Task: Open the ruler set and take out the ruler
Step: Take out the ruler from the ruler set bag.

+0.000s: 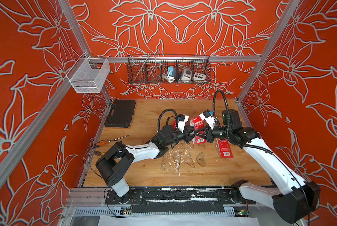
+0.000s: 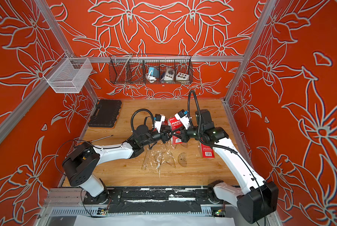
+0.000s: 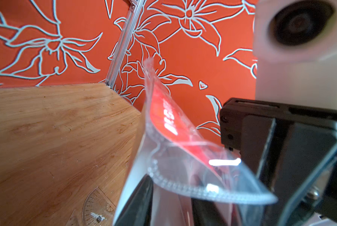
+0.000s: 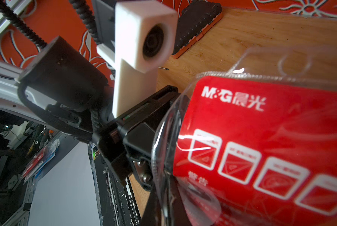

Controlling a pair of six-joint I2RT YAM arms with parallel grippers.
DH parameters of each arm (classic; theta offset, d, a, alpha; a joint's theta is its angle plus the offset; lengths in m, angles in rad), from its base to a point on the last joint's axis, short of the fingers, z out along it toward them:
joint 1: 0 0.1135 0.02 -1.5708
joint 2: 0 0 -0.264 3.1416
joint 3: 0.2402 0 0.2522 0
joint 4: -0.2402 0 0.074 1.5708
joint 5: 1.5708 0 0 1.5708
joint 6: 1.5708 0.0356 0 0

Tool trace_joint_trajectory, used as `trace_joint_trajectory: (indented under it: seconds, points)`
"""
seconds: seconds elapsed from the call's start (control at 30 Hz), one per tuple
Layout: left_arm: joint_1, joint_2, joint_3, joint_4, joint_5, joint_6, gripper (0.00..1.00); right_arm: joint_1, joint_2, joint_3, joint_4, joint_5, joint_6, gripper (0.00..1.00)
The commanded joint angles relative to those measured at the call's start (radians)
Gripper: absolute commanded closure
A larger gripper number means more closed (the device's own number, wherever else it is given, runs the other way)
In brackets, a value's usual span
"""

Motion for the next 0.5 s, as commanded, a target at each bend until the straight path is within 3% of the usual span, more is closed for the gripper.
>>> trace_joint_trajectory:
  seconds: [0.0,0.13,0.23,0.33,0.47]
  points:
    - [-0.026,0.005,0.007,0.138,0.098,0.019,0.63,0.034,0.022,0.019,-0.027,-0.005,-0.044,1.00]
    - [-0.026,0.020,0.022,0.144,0.141,0.030,0.65,0.042,0.022,0.028,-0.052,-0.003,-0.060,1.00]
    - [-0.027,0.037,0.029,0.144,0.159,0.036,0.77,0.045,0.020,0.032,-0.057,-0.015,-0.065,1.00]
    - [-0.026,0.049,0.028,0.152,0.182,0.043,0.80,0.048,0.011,0.034,-0.057,-0.021,-0.066,1.00]
    - [-0.027,0.059,0.023,0.185,0.206,0.040,0.73,0.050,0.008,0.036,-0.057,-0.033,-0.067,1.00]
